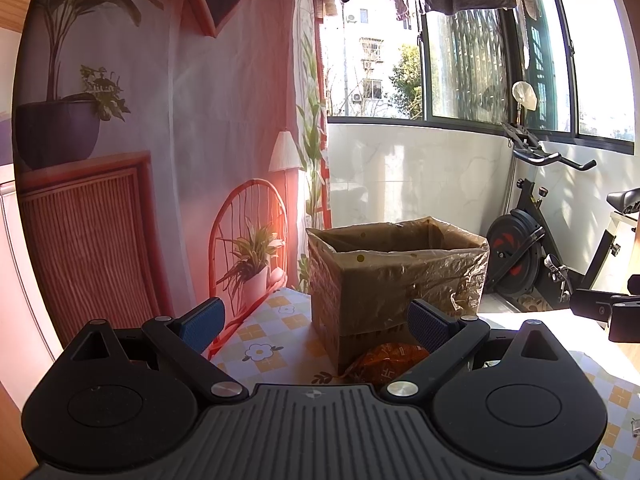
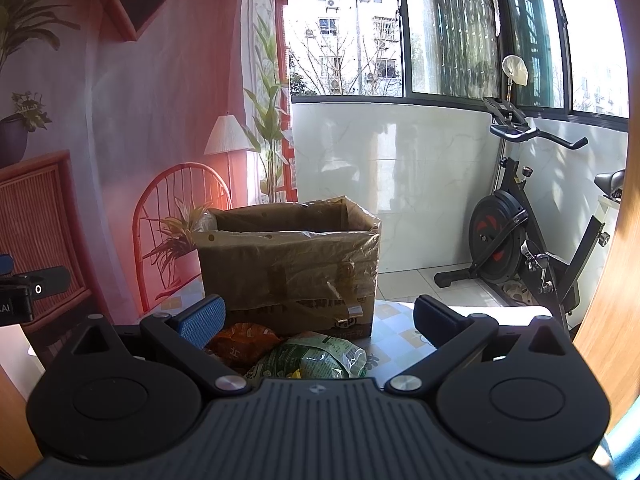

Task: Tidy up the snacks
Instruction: 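Move both tools toward the snack pile beside the cardboard box, then grasp the yellow snack bag with the right tool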

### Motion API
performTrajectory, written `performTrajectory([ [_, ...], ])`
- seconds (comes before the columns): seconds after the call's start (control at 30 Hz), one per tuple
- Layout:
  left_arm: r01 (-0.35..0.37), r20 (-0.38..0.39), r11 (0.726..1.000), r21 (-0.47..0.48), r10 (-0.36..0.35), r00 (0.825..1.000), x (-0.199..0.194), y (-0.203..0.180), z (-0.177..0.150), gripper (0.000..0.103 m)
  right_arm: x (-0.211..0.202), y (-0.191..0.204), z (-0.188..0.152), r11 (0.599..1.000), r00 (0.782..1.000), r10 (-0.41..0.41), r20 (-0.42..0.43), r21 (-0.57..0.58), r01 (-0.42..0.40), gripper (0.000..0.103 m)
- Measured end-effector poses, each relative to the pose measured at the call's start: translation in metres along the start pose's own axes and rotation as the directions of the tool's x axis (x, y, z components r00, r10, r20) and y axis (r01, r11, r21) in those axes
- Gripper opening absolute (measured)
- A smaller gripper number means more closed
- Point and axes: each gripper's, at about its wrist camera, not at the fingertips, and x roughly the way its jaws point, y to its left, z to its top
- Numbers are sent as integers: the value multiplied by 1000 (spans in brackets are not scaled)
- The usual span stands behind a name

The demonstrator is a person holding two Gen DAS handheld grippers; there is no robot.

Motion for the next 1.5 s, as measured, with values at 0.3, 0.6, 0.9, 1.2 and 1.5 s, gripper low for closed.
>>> performTrajectory([
  [0.3, 13, -12, 1000, -2, -13, 1000, 1, 0, -1, 100, 1, 0, 1, 1000, 1000, 3, -6, 2, -3, 102],
  [0.6, 115, -141, 993, -25, -118, 983, 26, 2, -5, 100, 13, 2, 4, 999, 998, 30, -64, -40, -33, 103],
  [0.9, 160, -215, 980, -120, -183, 959, 68, 18, -22, 100, 51, -1, 2, 989, 990, 25, -136, -141, -44, 103],
  [1.2, 113, -278, 989, -100, -137, 951, 111, 18, -42, 99, 102, -5, -36, 988, 964, 71, -255, -112, -103, 98],
  [1.5, 112, -372, 992, -58, -125, 920, 137, 18, -62, 97, 156, 9, -73, 969, 888, 177, -424, -82, -233, 95],
])
